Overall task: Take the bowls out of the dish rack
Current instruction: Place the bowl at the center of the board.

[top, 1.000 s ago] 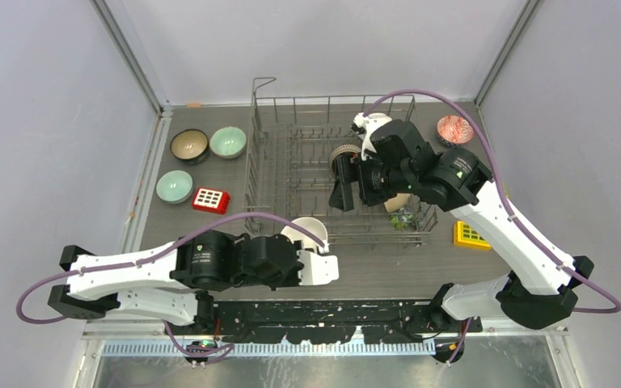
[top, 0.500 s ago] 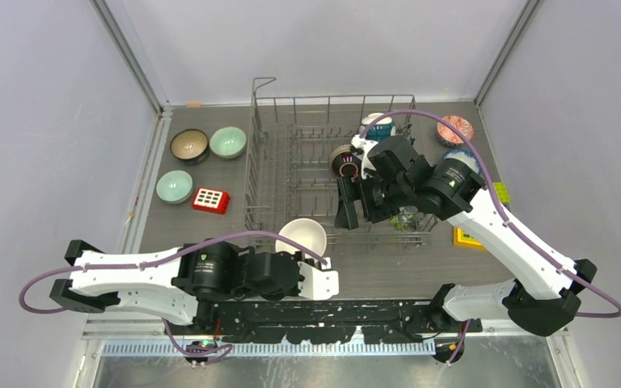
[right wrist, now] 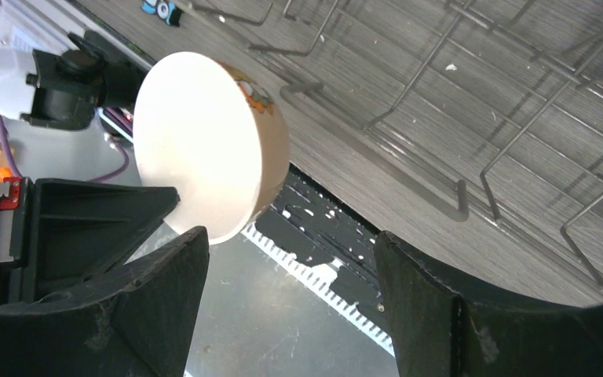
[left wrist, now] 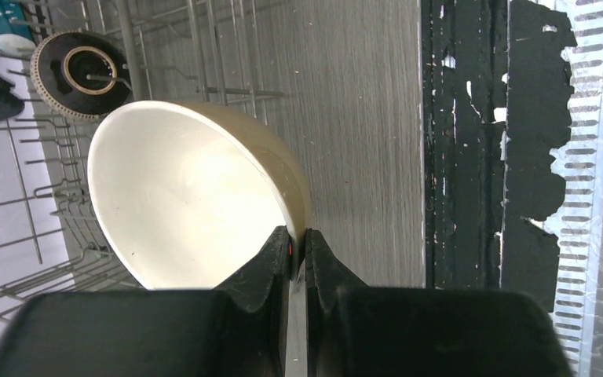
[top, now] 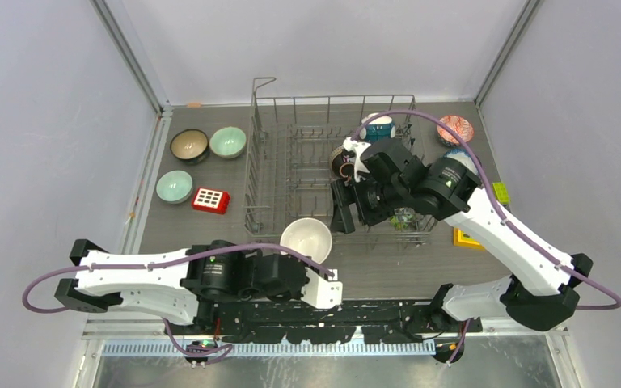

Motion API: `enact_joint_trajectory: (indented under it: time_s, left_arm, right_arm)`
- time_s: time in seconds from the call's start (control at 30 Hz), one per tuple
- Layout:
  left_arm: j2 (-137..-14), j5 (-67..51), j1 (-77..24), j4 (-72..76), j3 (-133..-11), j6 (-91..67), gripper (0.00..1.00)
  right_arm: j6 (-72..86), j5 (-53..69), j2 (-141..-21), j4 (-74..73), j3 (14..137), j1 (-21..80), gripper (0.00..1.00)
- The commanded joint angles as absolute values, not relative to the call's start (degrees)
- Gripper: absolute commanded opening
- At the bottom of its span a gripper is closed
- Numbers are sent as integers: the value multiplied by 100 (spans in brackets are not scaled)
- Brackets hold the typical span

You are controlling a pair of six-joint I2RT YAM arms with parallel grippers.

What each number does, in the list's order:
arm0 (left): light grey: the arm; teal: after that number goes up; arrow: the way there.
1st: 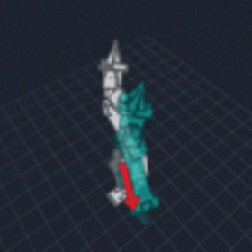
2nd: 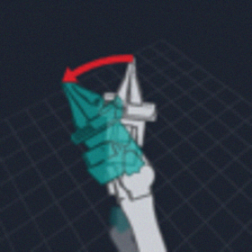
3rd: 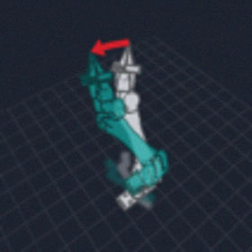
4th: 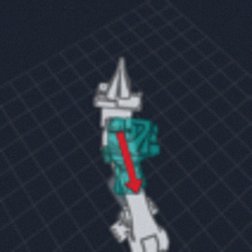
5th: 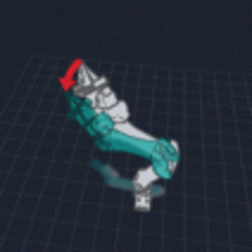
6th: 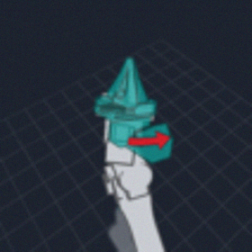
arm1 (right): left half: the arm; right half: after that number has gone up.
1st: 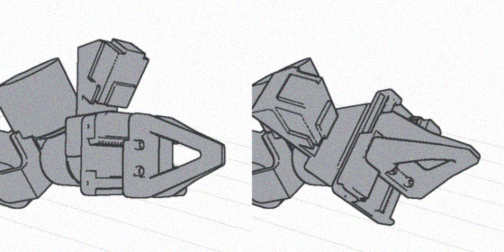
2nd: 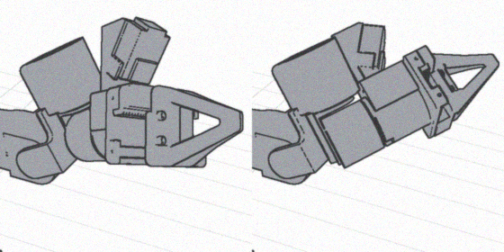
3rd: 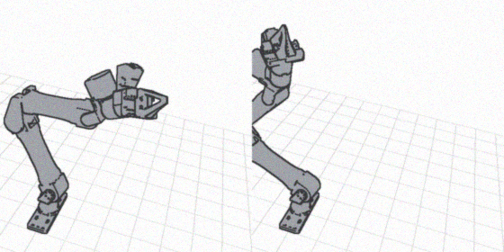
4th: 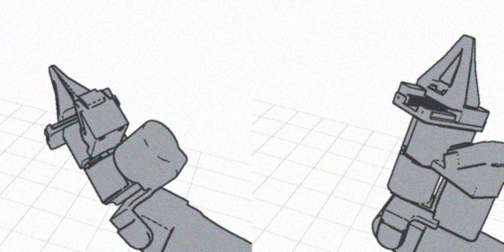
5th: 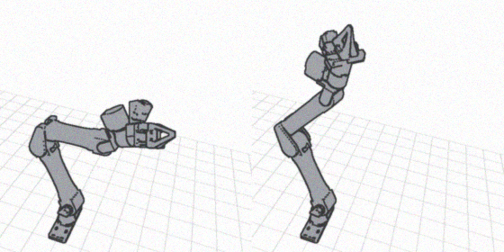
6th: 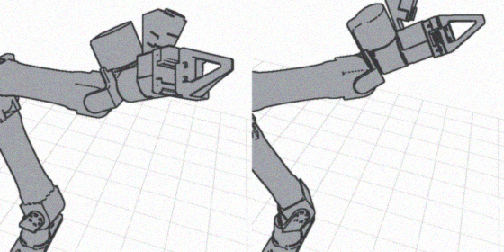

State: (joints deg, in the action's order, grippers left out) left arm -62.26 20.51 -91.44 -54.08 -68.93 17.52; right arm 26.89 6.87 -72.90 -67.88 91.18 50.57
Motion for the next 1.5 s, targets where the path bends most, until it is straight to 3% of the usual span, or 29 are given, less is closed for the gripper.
enact_joint_trajectory:
  time_s: [0.0, 0.1, 0.5, 0.87, 1.27, 1.47]
  left_arm:
    - [-6120, 1969, -9168, -4865, -6865, 2255, 0]
    - [-6120, 1798, -9169, -4852, -6878, 2374, 0]
    - [-6024, 1124, -9169, -4864, -6981, 2726, 0]
    - [-5915, 857, -9167, -5247, -7031, 3313, 0]
    - [-6003, 707, -9176, -5032, -7003, 3575, 0]
    - [-5946, 747, -9220, -5027, -7058, 3622, 0]
  right_arm:
    - [2594, 311, -7528, -7104, 9578, 5458, 80]
    - [2542, -240, -7705, -7284, 9727, 5683, 77]
    - [2456, -594, -8154, -7180, 9794, 6279, 64]
    - [1983, -328, -8307, -7124, 9735, 6285, 57]
    - [1692, -229, -8534, -6954, 9599, 6466, 58]
    - [1758, -334, -8497, -6822, 9512, 6486, 48]
